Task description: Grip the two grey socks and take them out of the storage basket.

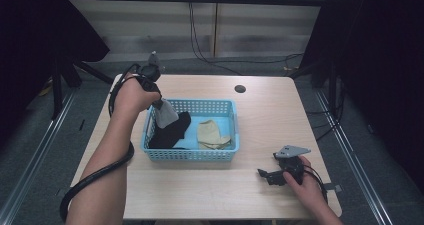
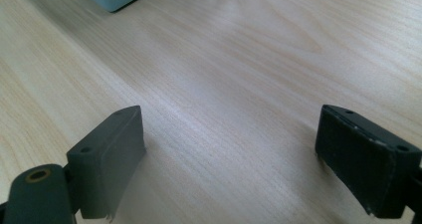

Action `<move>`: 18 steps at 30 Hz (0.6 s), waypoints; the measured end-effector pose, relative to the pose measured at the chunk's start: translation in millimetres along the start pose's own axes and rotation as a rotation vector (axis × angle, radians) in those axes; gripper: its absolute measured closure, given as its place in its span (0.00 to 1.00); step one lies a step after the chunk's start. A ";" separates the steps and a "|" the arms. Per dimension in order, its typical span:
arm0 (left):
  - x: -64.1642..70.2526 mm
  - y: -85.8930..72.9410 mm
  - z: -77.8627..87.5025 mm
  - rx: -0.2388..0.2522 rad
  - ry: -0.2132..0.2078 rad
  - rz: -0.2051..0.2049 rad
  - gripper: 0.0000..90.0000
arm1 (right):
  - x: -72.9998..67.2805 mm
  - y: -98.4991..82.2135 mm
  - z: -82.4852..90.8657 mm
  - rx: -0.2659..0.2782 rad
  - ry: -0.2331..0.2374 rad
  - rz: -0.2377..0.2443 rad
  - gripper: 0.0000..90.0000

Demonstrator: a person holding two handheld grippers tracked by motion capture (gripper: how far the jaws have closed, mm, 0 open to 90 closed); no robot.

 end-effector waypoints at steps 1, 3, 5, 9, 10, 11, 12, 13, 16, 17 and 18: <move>-1.3 -0.1 2.3 -0.002 0.004 -0.006 0.96 | 0.0 0.0 0.0 0.000 0.000 0.000 0.13; -5.0 0.3 8.2 0.010 0.008 -0.014 0.96 | 0.0 0.0 0.0 0.000 0.000 0.000 0.13; -8.0 -0.3 12.8 0.015 0.016 -0.004 0.96 | 0.0 0.0 0.0 0.000 0.000 0.000 0.13; -15.2 -2.6 21.6 0.020 0.026 0.003 0.96 | 0.0 0.0 0.0 0.000 0.000 0.000 0.13; -17.0 -3.4 23.3 0.027 0.030 0.007 0.96 | 0.0 0.0 0.0 0.000 0.000 0.000 0.13; -18.6 -4.1 24.5 0.032 0.032 0.009 0.96 | 0.0 0.0 0.0 0.000 0.000 0.000 0.13; -18.6 -4.1 24.5 0.032 0.032 0.009 0.96 | 0.0 0.0 0.0 0.000 0.000 0.000 0.13; -25.0 -7.1 28.1 0.038 0.042 0.003 0.96 | 0.0 0.0 0.0 0.000 0.000 0.000 0.13; -33.1 -13.0 29.3 0.056 0.049 0.037 0.96 | 0.0 0.0 0.0 0.000 0.000 0.000 0.13; -36.3 -15.2 29.5 0.054 0.050 0.042 0.96 | 0.0 0.0 0.0 0.000 0.000 0.000 0.13; -36.3 -15.2 29.5 0.054 0.050 0.042 0.96 | 0.0 0.0 0.0 0.000 0.000 0.000 0.13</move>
Point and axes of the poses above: each handheld gripper's, and its own axes: z roughly backward along the jaws, y roughly out of its top, x roughly to its right, the point moved 4 cm from there along -z, roughly forward along the jaws, and after that the axes turned 1 degree about -y, right-handed, at the moved point
